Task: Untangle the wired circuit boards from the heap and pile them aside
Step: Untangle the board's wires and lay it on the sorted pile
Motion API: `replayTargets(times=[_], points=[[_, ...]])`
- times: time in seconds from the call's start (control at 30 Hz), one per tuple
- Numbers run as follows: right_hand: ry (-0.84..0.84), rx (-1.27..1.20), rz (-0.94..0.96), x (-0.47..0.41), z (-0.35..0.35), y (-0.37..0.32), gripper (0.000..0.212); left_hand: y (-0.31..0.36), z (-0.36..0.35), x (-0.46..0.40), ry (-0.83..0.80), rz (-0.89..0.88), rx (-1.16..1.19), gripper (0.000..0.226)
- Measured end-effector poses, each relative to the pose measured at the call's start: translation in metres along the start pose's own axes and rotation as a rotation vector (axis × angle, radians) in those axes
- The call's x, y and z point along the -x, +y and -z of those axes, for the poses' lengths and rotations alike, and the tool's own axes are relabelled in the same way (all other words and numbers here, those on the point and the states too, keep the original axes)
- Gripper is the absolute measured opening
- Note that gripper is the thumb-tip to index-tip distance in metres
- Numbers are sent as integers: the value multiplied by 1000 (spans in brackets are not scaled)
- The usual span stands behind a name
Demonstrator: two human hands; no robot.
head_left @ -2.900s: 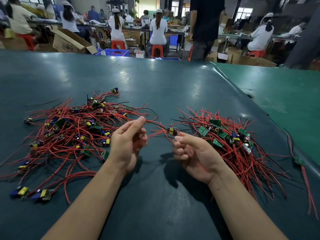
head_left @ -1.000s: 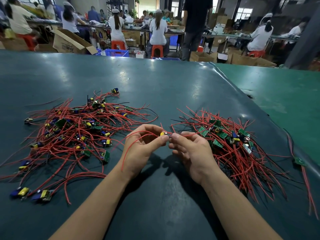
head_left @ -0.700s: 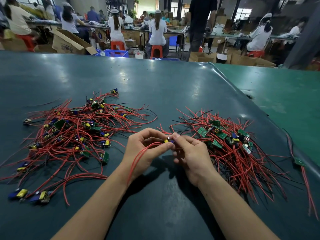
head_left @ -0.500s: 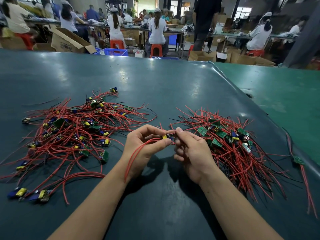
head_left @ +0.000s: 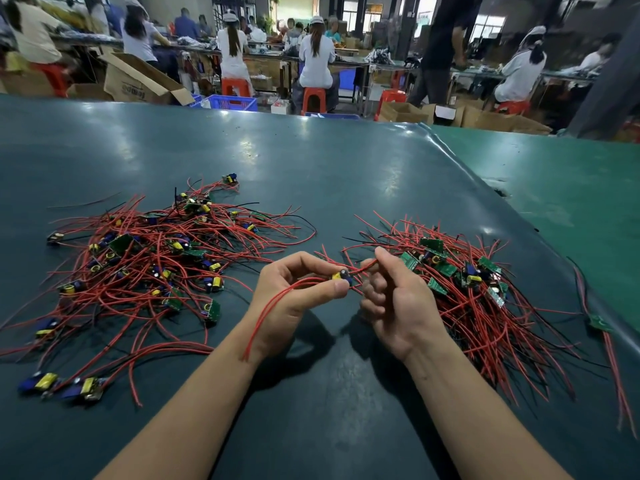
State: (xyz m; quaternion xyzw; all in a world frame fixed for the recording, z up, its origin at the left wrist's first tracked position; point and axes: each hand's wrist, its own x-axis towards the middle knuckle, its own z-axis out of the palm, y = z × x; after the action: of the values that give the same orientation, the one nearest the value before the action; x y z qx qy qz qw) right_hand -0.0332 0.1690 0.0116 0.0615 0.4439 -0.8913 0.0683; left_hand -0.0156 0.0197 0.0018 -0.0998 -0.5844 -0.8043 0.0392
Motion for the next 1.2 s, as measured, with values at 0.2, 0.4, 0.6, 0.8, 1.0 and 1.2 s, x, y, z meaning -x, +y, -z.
replayTargets(times=[0.2,0.4,0.6,0.8,1.0,1.2], points=[[8,-142,14,-1,7,-11,28,4,2,-1,39,19,38,16],[-30,-171,-83,0,4,-13,46,2,-3,2,-51,42,4,18],[63,-151,54,-1,11,-17,21,5,2,2,-2,50,0,19],[83,-229,4,-1,9,-18,35,3,2,0,-15,60,-11,18],[145,-128,143,-3,16,-20,29,3,2,1,-44,75,-19,17],[140,-228,176,0,17,-28,34,7,4,0,19,80,68,16]])
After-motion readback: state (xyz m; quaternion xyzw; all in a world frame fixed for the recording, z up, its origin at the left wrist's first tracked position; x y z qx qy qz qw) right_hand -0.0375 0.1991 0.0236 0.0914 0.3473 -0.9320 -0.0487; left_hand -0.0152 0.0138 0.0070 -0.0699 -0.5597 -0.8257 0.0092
